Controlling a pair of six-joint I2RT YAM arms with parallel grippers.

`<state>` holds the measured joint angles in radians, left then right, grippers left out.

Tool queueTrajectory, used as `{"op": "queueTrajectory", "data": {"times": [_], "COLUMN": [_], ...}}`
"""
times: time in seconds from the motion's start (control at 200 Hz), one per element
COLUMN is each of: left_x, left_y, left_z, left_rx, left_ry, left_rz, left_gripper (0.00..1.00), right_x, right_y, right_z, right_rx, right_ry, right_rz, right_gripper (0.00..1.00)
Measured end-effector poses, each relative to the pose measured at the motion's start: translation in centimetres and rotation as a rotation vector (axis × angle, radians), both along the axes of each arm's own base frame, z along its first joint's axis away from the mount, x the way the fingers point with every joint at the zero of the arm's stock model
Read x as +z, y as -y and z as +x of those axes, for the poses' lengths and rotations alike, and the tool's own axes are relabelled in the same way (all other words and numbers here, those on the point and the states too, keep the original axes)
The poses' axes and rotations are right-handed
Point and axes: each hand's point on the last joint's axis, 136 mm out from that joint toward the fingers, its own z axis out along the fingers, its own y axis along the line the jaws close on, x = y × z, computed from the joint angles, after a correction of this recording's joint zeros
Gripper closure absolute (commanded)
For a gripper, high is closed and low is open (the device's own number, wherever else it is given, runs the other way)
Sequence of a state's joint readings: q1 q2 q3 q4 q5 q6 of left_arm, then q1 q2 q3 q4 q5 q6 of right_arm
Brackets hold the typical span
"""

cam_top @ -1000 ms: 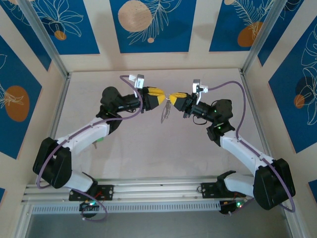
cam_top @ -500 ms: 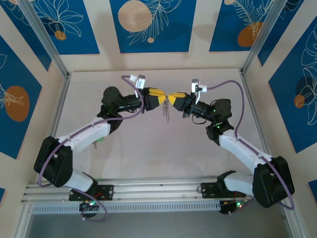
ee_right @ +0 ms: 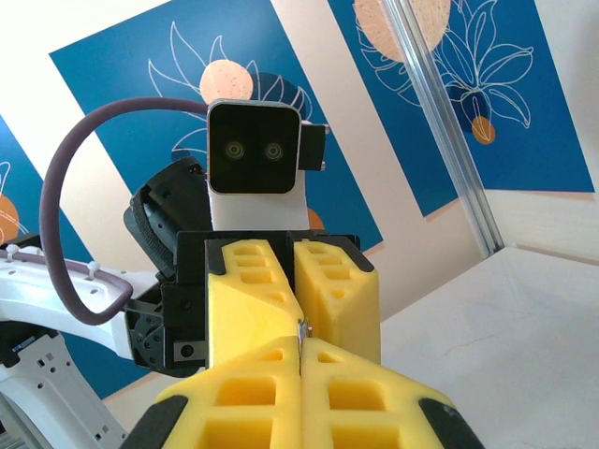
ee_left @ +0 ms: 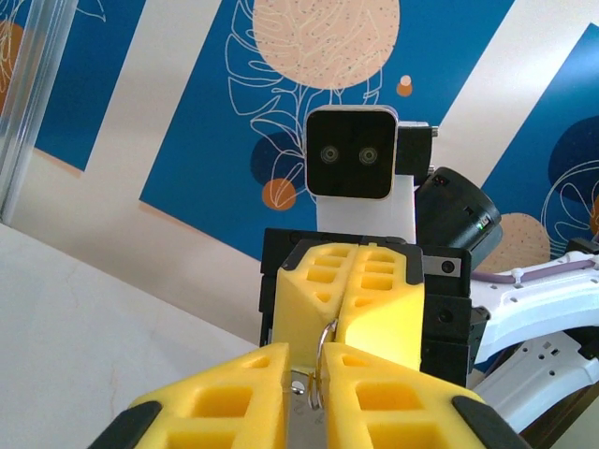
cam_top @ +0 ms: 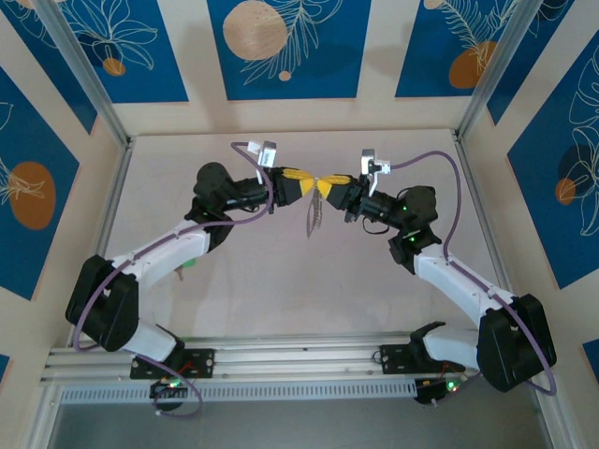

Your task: Put the keys on the keyring

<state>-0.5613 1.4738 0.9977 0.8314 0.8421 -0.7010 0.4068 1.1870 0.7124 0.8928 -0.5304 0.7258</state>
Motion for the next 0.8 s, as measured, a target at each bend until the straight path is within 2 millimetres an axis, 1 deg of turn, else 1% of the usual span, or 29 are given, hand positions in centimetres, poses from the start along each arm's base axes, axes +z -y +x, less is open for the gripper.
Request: {"op": "queueTrajectory", "data": {"times": [0.09, 0.15, 0.21, 0.255, 0.56, 0.57, 0.59, 0.655, 0.685, 0.71, 0.745, 0.8], "left_x": [0.2, 0.3, 0.5, 0.5, 0.6, 0.6, 0.6, 0.5, 0.4, 0.3, 0.1, 0.0], "left_y": [0.1, 0.1, 0.2, 0.2, 0.4, 0.4, 0.4, 0.4, 0.5, 0.5, 0.5, 0.2], "left_z": [-0.1, -0.2, -0.2, -0.3, -0.5, -0.5, -0.5, -0.5, -0.5, -0.6, -0.8, -1.0], "left_rx": [-0.004, -0.007, -0.010, -0.013, -0.020, -0.020, -0.019, -0.009, -0.006, -0.001, 0.007, 0.027], "left_ry": [0.004, 0.009, 0.013, 0.013, 0.036, 0.039, 0.041, 0.052, 0.055, 0.064, 0.075, 0.102], "left_rz": [-0.001, -0.002, -0.004, -0.004, 0.000, 0.000, 0.001, 0.007, 0.013, 0.020, 0.029, 0.045], "left_gripper": [0.87, 0.90, 0.94, 1.00, 1.00, 1.00, 1.00, 1.00, 1.00, 1.00, 1.00, 1.00], "right_x": [-0.1, 0.0, 0.0, 0.0, 0.1, 0.1, 0.1, 0.0, -0.1, -0.1, 0.0, 0.3], "right_y": [0.0, 0.0, 0.0, 0.0, 0.0, 0.0, 0.0, 0.3, 0.4, 0.6, 1.1, 2.2], "right_z": [0.1, 0.0, 0.1, 0.1, 0.1, 0.1, 0.1, 0.4, 0.5, 0.6, 0.9, 1.1], "right_rx": [0.000, 0.000, 0.000, -0.001, -0.002, -0.002, -0.003, -0.012, -0.017, -0.025, -0.045, -0.083], "right_ry": [-0.004, -0.003, -0.002, -0.002, -0.002, -0.002, -0.002, -0.008, -0.012, -0.019, -0.020, -0.030], "right_rz": [-0.002, -0.001, -0.001, -0.001, -0.001, -0.001, -0.001, -0.004, -0.005, -0.006, -0.006, -0.003], "right_gripper": [1.00, 1.00, 1.00, 1.00, 1.00, 0.99, 0.92, 0.70, 0.64, 0.59, 0.56, 0.54]}}
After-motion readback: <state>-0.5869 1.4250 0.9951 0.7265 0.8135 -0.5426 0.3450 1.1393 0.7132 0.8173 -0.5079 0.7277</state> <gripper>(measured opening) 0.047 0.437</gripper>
